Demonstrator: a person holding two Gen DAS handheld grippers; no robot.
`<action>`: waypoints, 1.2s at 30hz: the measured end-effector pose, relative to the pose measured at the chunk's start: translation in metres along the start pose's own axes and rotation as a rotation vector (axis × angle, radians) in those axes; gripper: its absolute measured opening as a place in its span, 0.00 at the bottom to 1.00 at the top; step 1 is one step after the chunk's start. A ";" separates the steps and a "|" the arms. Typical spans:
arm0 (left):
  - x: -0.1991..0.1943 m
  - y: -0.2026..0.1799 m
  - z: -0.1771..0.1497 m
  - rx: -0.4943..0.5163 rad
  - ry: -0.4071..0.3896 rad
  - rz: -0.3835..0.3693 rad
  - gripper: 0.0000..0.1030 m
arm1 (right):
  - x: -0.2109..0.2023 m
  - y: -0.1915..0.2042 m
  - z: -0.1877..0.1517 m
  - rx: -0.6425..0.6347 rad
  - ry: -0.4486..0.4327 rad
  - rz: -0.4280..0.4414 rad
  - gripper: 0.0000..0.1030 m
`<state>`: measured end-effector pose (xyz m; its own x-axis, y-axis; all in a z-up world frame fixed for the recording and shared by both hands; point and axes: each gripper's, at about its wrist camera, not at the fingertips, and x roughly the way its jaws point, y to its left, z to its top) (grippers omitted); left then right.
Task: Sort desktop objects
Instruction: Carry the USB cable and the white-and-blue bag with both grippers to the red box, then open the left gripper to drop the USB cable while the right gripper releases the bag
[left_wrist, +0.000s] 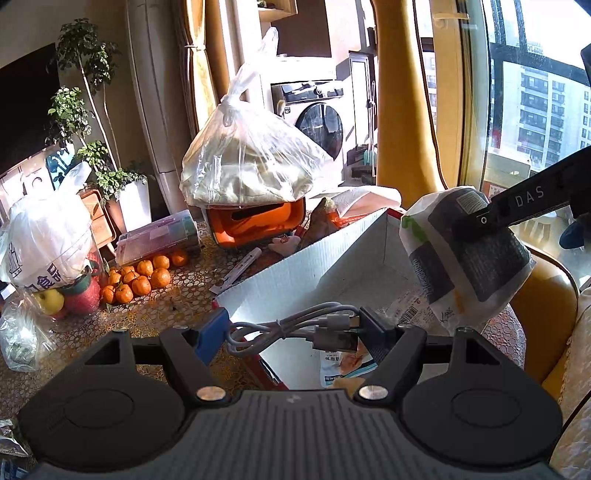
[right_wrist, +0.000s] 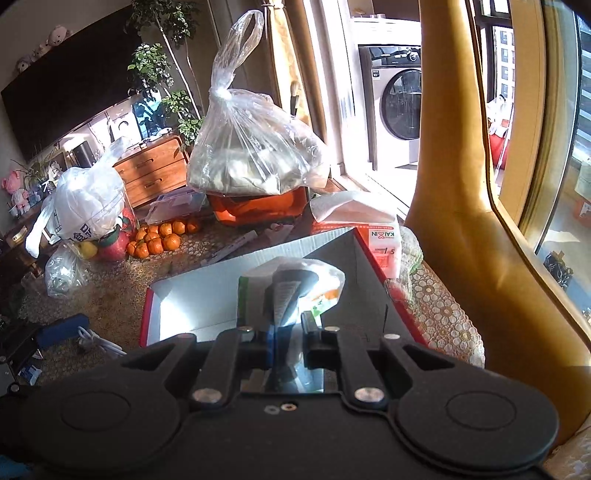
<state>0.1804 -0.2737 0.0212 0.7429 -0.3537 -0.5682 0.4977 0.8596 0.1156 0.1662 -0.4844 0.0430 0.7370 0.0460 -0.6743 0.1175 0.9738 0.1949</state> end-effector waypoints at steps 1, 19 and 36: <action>0.005 -0.002 0.002 0.007 0.005 -0.005 0.73 | 0.004 -0.005 0.001 0.013 0.003 -0.006 0.13; 0.082 -0.015 0.021 0.028 0.151 -0.043 0.73 | 0.045 -0.029 -0.007 0.041 0.080 -0.027 0.13; 0.143 -0.021 0.017 0.085 0.310 -0.029 0.74 | 0.079 -0.020 -0.023 0.015 0.142 0.014 0.13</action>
<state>0.2842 -0.3486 -0.0487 0.5623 -0.2374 -0.7921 0.5624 0.8120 0.1559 0.2067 -0.4953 -0.0300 0.6370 0.0913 -0.7654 0.1188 0.9695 0.2145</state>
